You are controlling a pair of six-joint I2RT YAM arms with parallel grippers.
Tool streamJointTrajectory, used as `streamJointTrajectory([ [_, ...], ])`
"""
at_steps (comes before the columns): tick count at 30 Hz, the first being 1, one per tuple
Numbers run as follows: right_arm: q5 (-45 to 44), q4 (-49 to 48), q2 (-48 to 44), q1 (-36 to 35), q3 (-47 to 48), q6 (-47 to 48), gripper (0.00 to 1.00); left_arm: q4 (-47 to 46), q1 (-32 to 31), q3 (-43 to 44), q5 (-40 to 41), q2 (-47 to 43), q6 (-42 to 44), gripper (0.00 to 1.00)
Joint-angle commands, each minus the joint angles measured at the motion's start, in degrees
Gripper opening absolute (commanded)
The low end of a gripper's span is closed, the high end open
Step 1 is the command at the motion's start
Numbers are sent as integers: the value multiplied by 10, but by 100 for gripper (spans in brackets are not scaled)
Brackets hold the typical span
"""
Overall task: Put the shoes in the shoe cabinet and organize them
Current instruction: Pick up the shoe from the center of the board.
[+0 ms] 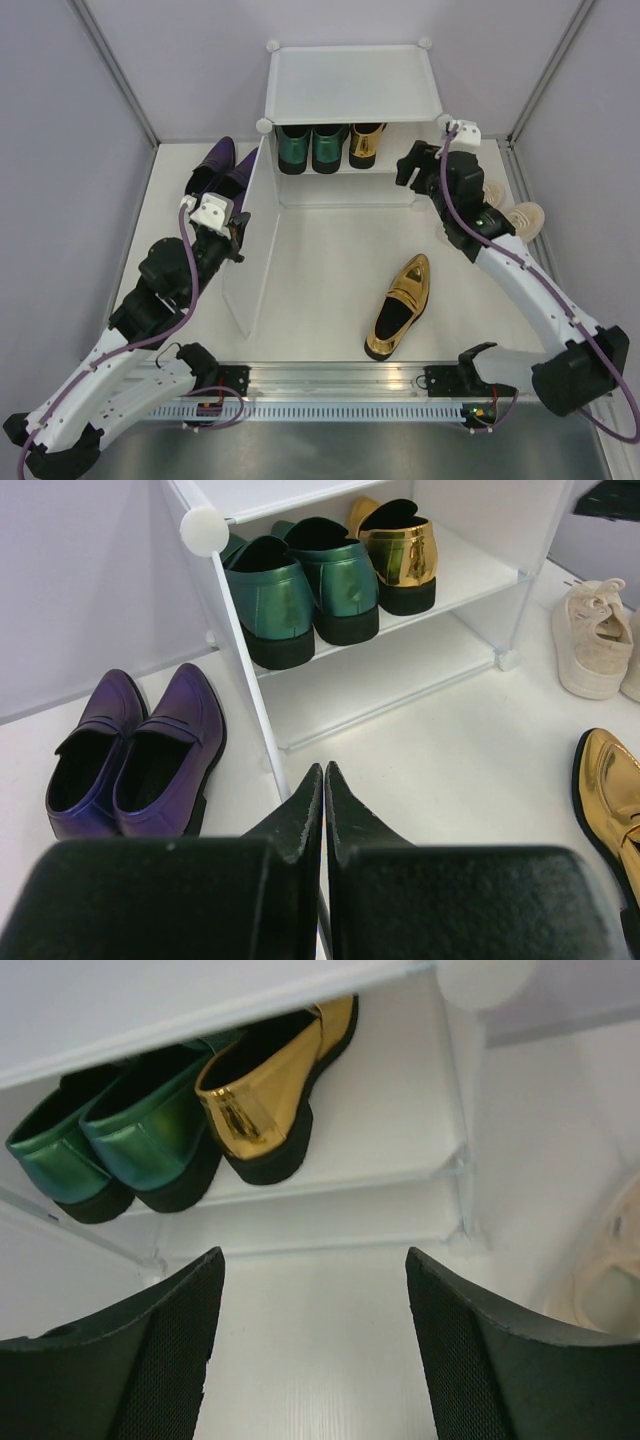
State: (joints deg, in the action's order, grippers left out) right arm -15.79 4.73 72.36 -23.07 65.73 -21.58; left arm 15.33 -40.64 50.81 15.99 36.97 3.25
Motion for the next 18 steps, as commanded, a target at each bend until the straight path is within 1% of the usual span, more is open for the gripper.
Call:
streamJointTrajectory([
  [1,-29,178,-64,1,-24,-68,76,74,-6,-20,-5,2,7,2],
  [2,-29,205,-77,1,-30,-90,74,74,-6,-20,-5,1,6,2],
  [3,-25,255,-98,1,-43,-99,72,73,-7,-21,-3,0,6,2],
  [4,-20,277,-109,1,-52,-108,72,74,-7,-21,-3,-1,6,2],
  [5,-14,299,-120,1,-61,-127,72,74,-7,-21,-3,-1,5,2],
  [6,2,336,-135,1,-81,-133,72,73,-7,-22,-2,-2,6,2],
  [7,33,354,-141,1,-90,-139,72,73,-7,-22,0,-3,6,2],
  [9,57,410,-154,1,-111,-163,73,73,-7,-21,2,-2,6,2],
  [10,86,422,-161,1,-121,-168,73,73,-8,-22,1,-2,5,2],
  [13,112,451,-208,0,-162,-204,74,73,-8,-22,2,-2,4,2],
  [15,110,473,-253,0,-179,-222,77,73,-8,-22,3,-2,5,2],
  [18,117,495,-301,-2,-199,-250,78,73,-8,-23,6,-1,6,2],
])
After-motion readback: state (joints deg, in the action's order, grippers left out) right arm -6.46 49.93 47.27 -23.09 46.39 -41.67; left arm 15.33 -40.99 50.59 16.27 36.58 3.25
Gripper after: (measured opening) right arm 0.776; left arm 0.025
